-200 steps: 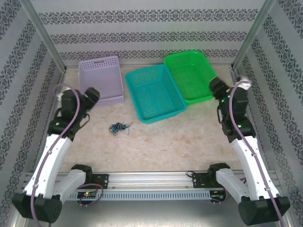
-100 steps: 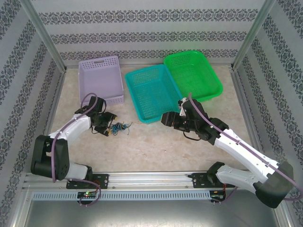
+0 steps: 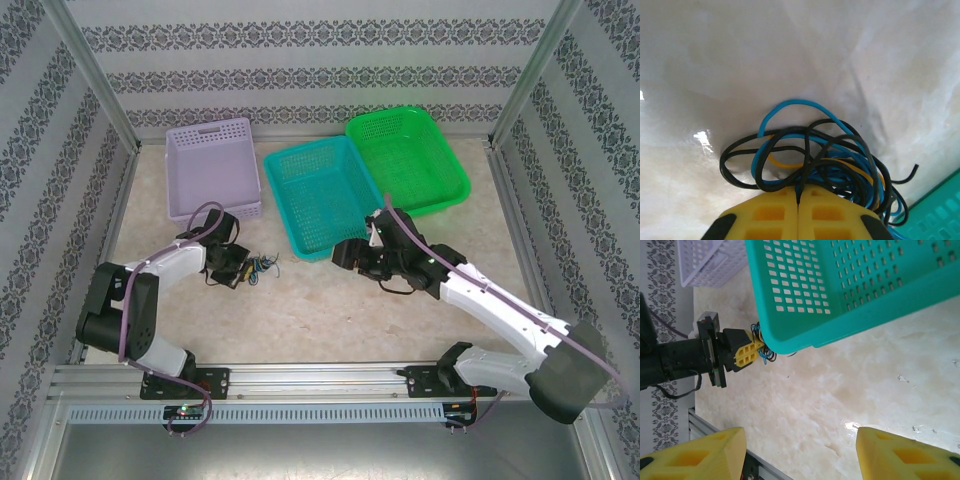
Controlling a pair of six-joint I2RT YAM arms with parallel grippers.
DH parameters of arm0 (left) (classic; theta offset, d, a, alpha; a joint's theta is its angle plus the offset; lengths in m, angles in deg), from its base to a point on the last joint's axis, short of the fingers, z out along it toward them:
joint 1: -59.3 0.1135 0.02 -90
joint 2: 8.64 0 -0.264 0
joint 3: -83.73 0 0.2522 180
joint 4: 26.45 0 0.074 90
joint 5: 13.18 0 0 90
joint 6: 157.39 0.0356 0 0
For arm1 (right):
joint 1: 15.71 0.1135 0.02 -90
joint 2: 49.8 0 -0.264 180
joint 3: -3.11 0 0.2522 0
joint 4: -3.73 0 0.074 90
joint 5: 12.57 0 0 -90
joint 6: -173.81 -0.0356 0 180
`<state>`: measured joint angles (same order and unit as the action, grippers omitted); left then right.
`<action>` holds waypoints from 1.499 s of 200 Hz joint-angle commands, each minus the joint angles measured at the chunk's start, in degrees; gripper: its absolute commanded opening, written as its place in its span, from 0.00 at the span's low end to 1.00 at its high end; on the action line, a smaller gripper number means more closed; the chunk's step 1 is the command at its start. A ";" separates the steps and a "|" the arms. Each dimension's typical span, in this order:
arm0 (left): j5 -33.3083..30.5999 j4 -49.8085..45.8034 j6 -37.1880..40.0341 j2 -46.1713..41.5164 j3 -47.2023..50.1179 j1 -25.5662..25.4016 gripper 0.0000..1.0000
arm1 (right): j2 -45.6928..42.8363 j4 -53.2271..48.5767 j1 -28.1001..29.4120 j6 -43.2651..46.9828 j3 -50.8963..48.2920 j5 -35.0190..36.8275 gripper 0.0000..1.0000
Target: Untangle the cables
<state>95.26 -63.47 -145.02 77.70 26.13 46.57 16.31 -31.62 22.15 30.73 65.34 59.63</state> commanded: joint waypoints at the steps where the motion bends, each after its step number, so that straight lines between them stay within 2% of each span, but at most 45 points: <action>1: -2.89 0.23 0.35 -4.94 1.70 -2.25 0.00 | 2.18 2.87 1.09 -4.93 -0.23 -3.42 0.59; 39: -4.67 -3.41 0.03 -14.69 0.14 -8.70 0.00 | 7.09 9.47 3.16 -18.12 0.75 -6.77 0.56; 67: -2.51 -6.03 -2.24 -18.11 -0.50 -12.89 0.00 | 10.56 14.40 6.31 -20.64 2.95 -5.70 0.59; 86: -0.93 -9.42 -2.88 -18.77 -2.32 -14.69 0.00 | 12.72 14.03 8.73 -14.80 5.12 -4.33 0.63; 101: -0.30 -12.61 -2.55 -19.04 -4.67 -15.57 0.00 | 14.30 7.76 11.14 -5.64 8.48 -2.28 0.63; 117: 1.41 -14.79 -1.51 -18.72 -7.15 -15.83 0.00 | 15.31 -1.24 14.73 6.13 12.10 3.34 0.63; 134: 2.98 -18.44 1.07 -17.51 -10.73 -16.01 0.00 | 14.96 -3.46 16.31 12.97 11.06 6.25 0.64; 189: 8.11 -28.45 6.82 -16.91 -17.64 -16.50 0.00 | 14.38 -0.37 16.44 18.17 9.34 8.96 0.63; 240: 10.56 -29.18 7.02 -18.29 -18.30 -17.71 0.00 | 15.54 0.44 16.80 17.59 11.74 9.72 0.62; 260: 11.14 -28.91 6.80 -18.58 -18.97 -18.27 0.00 | 16.42 1.25 16.80 17.52 11.97 9.07 0.59; 280: 12.12 -27.78 6.68 -18.76 -18.97 -18.77 0.00 | 17.66 1.98 16.80 17.10 12.77 7.24 0.50; 288: 12.53 -27.44 6.76 -18.91 -19.13 -18.83 0.00 | 17.83 2.15 16.73 16.60 12.82 6.58 0.43; 300: 12.70 -27.74 7.37 -18.97 -19.59 -18.83 0.00 | 17.56 2.56 16.33 15.53 12.59 4.94 0.26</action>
<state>105.60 -90.25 -139.36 60.20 8.69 28.71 33.27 -30.57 38.81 47.58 76.42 67.02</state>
